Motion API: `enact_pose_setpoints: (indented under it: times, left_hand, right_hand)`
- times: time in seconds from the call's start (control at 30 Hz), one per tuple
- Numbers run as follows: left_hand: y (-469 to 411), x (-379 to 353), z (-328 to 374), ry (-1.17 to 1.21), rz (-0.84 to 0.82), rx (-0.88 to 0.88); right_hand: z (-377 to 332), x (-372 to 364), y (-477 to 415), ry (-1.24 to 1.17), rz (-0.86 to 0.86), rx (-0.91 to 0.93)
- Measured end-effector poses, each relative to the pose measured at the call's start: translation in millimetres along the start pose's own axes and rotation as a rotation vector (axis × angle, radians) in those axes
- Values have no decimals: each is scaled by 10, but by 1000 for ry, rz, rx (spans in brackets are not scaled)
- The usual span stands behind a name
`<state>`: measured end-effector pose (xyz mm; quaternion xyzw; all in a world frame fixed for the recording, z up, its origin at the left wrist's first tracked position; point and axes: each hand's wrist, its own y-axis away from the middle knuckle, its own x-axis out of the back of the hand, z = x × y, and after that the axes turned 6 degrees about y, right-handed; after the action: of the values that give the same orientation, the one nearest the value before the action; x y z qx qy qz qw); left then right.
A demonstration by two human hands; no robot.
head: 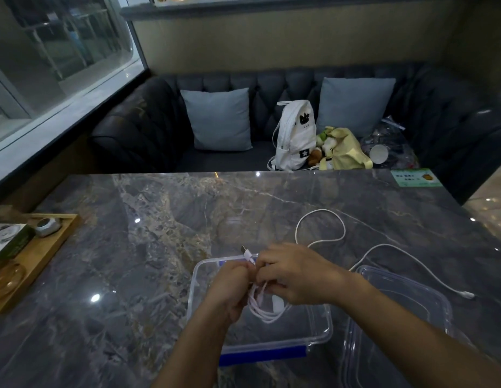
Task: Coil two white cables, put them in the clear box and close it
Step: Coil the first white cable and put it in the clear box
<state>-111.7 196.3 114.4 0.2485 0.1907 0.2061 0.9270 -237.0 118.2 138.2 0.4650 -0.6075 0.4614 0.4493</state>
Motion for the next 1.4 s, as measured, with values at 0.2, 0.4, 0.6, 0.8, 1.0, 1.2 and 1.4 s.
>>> enact_pose_setpoints:
  times: [0.2,0.4,0.6,0.8,1.0,1.2,1.4]
  left_hand:
    - [-61,77,6,140,-75,72]
    - [-20,55,55,74,-47,-29]
    - [-15,12,59,-50,67,-183]
    - [-13,27,31,-25,50,-178]
    - [-17,-84,-44,-72,223,-341]
    - [20,-145,-131,-297,148,-458]
    - [104,-148,-169,-318,-75,-366]
  right_hand:
    - [-37,40,-45,191,59,87]
    - [-40,-85,-58,28,243,-9]
    - [-89,-213,-56,-224,366,-188]
    - [-8,-248,-27,-545,479,-460]
    - [73,-233,-24,-672,409,-540]
    - [127,-283,-29,-667,344,-708]
    - [163,-237,55,-724,343,-704]
